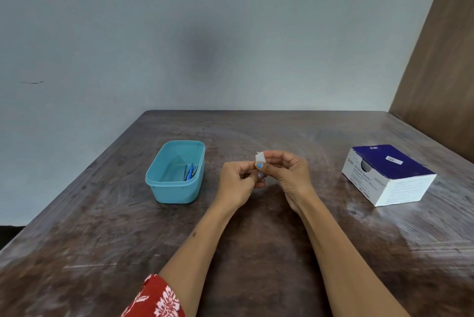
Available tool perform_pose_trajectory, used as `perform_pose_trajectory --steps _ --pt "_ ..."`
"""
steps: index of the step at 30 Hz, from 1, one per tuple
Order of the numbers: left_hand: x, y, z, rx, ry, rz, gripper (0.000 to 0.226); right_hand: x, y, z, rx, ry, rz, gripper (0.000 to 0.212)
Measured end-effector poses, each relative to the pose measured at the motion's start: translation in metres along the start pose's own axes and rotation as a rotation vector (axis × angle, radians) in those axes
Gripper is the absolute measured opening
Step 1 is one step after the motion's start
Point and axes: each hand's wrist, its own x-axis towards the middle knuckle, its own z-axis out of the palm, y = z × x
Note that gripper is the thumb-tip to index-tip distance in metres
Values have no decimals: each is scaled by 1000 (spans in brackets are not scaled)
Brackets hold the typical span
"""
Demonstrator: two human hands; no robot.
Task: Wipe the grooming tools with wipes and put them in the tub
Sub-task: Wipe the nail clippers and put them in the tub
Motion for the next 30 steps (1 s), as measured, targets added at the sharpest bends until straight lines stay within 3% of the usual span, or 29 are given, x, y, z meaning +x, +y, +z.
perform_pose_trajectory --steps 5,10,16,21,26,30 --pt "1 0 0 -21 12 -19 24 0 0 2 23 -4 -9 15" --pt "-1 -1 -1 12 0 1 24 0 -1 1 -54 -24 -28 28" --pt "0 -1 0 -7 6 -7 23 1 2 1 -53 -7 -22 18" --pt "1 0 0 -35 13 -18 25 0 -2 1 -57 -9 -11 26" --pt "3 -2 1 -134 32 -58 25 -4 -5 4 -208 37 -151 21" --pt "7 -2 -1 -273 57 -94 26 -4 -3 6 -463 81 -243 18"
